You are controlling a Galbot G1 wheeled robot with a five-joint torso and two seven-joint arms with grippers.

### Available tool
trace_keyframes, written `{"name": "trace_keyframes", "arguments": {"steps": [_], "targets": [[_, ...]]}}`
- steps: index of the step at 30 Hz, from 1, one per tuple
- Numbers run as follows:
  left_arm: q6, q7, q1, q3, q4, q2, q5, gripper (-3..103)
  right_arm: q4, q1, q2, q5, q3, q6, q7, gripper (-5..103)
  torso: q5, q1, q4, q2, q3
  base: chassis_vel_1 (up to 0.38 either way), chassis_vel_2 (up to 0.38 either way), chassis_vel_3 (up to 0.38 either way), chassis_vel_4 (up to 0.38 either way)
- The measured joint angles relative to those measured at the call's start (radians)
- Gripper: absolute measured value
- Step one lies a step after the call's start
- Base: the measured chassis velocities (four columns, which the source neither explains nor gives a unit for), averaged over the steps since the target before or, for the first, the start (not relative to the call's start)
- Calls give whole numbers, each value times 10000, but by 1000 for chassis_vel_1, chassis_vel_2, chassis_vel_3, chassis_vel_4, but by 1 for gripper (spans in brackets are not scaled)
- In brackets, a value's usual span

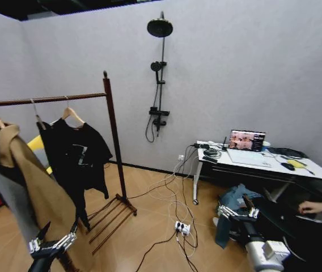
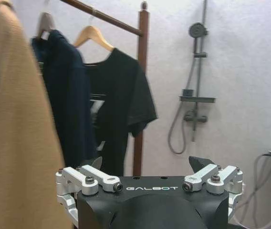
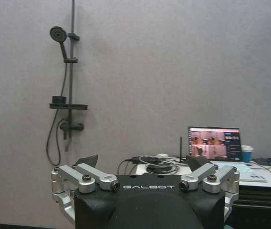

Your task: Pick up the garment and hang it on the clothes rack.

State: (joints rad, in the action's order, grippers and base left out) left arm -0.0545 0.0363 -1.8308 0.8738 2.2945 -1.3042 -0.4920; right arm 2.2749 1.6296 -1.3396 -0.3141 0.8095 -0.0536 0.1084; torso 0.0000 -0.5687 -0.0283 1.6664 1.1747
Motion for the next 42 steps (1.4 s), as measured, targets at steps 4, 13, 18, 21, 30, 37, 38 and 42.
{"name": "trace_keyframes", "arguments": {"steps": [4,13,18,21,30,37,38,42], "targets": [[0,0,0,0,0,0,0,100,0,0,0,0,0,0,0,100,2,0,0,0,0,-119,-132,-130,-116],[0,0,0,0,0,0,0,100,0,0,0,0,0,0,0,100,-1,-1,0,0,0,-122,-121,-120,-115],[0,0,1,0,0,0,0,100,0,0,0,0,0,0,0,100,1,0,0,0,0,-145,-122,-123,-118],[0,1,1,0,0,0,0,100,0,1,0,0,0,0,0,100,1,0,-4,0,0,-104,-106,-105,-96],[0,0,0,0,0,0,0,100,0,-1,0,1,-1,0,0,100,-1,0,4,0,0,-17,-19,-17,-14],[0,0,0,0,0,0,0,100,0,-4,0,0,-1,0,0,100,0,-3,2,-1,1,13,-9,-6,13],[0,0,0,0,0,0,0,100,0,-4,0,0,-1,0,0,100,0,-3,2,-1,1,88,-60,-42,92],[0,1,1,0,0,0,0,100,-1,-3,0,0,0,0,0,100,0,-3,0,-1,0,97,-101,-121,119]]}}
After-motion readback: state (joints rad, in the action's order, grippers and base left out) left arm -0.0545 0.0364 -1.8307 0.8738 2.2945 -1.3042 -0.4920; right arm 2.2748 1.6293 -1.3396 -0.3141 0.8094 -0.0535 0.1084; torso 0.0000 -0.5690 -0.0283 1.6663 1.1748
